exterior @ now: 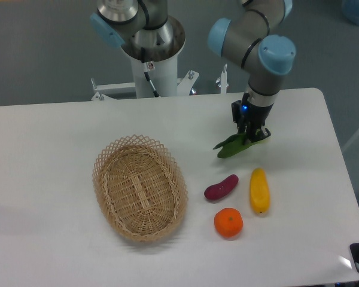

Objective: Place the green vegetable on the table
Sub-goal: 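Lower the held green bok choy toward the table beside the yellow squash, then open the gripper to release the bok choy onto the table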

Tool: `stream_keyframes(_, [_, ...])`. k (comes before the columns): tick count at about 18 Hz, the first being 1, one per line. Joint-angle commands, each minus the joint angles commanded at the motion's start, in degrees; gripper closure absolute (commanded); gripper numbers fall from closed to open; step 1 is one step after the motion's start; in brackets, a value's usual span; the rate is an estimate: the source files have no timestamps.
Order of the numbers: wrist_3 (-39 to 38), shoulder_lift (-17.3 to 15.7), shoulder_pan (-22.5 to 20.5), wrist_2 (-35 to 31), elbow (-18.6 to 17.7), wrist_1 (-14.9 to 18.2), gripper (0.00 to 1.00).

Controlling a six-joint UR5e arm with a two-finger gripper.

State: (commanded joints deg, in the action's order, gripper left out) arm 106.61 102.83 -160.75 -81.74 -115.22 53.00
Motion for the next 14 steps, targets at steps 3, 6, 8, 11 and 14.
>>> stream_keyframes(3, [0.0, 0.18, 0.09, 0.0, -0.35, 0.0, 0.63])
stream_keyframes(6, [-0.18, 0.18, 0.09, 0.09, 0.26, -0.18, 0.33])
stream_keyframes(8, [0.0, 0.27, 0.0, 0.09, 0.44, -0.18, 0.04])
stream_keyframes(11, [-0.09, -0.08, -0.09, 0.09, 0.53, -0.09, 0.0])
stream_keyframes(14, [-0.18, -0.7, -0.26, 0.09, 0.79, -0.18, 0.0])
